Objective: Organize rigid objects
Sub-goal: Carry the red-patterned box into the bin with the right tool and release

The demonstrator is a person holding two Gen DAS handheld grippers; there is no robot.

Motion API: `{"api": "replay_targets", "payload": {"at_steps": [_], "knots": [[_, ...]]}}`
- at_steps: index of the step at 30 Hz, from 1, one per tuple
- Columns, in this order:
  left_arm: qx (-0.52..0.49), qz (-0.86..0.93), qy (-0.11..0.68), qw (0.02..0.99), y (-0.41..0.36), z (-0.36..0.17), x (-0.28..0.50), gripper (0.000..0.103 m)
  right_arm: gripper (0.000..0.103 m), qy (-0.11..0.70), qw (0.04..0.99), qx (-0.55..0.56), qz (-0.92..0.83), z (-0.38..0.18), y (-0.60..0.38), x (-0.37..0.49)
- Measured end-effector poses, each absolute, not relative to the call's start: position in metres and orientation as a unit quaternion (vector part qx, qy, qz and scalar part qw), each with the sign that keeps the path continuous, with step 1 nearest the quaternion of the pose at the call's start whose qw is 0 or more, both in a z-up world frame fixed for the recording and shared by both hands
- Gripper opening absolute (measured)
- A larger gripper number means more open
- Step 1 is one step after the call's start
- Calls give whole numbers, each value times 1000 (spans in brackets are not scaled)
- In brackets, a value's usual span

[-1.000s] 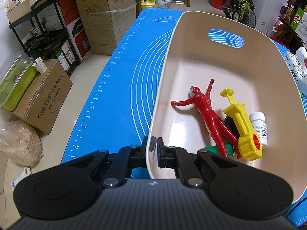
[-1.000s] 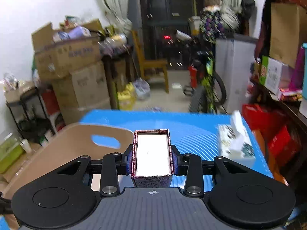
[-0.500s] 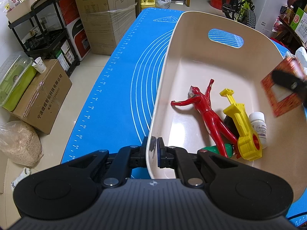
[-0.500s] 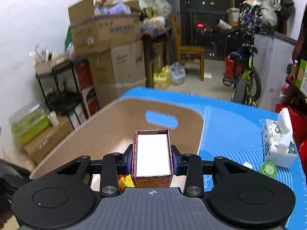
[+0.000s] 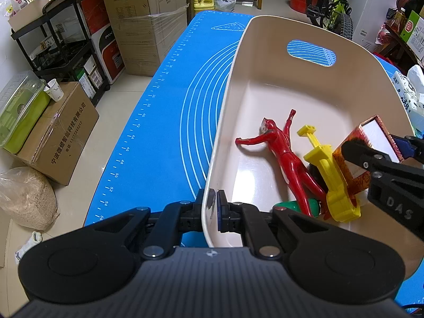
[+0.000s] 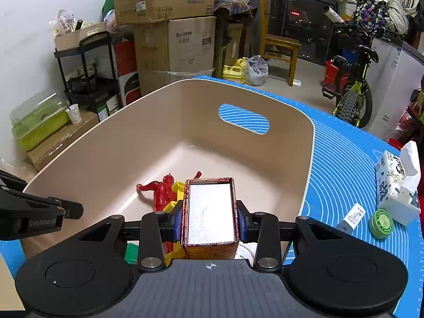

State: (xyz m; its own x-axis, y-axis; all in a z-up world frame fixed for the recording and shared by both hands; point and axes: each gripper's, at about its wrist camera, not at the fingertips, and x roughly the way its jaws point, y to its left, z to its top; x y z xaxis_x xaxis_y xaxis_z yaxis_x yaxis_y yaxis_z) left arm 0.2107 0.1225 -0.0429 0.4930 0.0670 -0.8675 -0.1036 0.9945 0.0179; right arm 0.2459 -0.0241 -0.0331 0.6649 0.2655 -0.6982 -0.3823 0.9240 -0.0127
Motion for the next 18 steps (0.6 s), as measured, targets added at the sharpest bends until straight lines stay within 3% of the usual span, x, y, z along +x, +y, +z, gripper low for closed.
{"api": "replay_targets", "payload": {"at_steps": [3,6,18], "knots": [[-18,49,501,864,122,-43,211,10,50,363,912,-64,181,-25,-31,247],[-18,49,501,864,123,-43,211,10,69,344,921,-50,177,-13,-39,244],[-18,50,501,864,122,-42,212,10,75,295,952,-4,85,17,-102,261]]}}
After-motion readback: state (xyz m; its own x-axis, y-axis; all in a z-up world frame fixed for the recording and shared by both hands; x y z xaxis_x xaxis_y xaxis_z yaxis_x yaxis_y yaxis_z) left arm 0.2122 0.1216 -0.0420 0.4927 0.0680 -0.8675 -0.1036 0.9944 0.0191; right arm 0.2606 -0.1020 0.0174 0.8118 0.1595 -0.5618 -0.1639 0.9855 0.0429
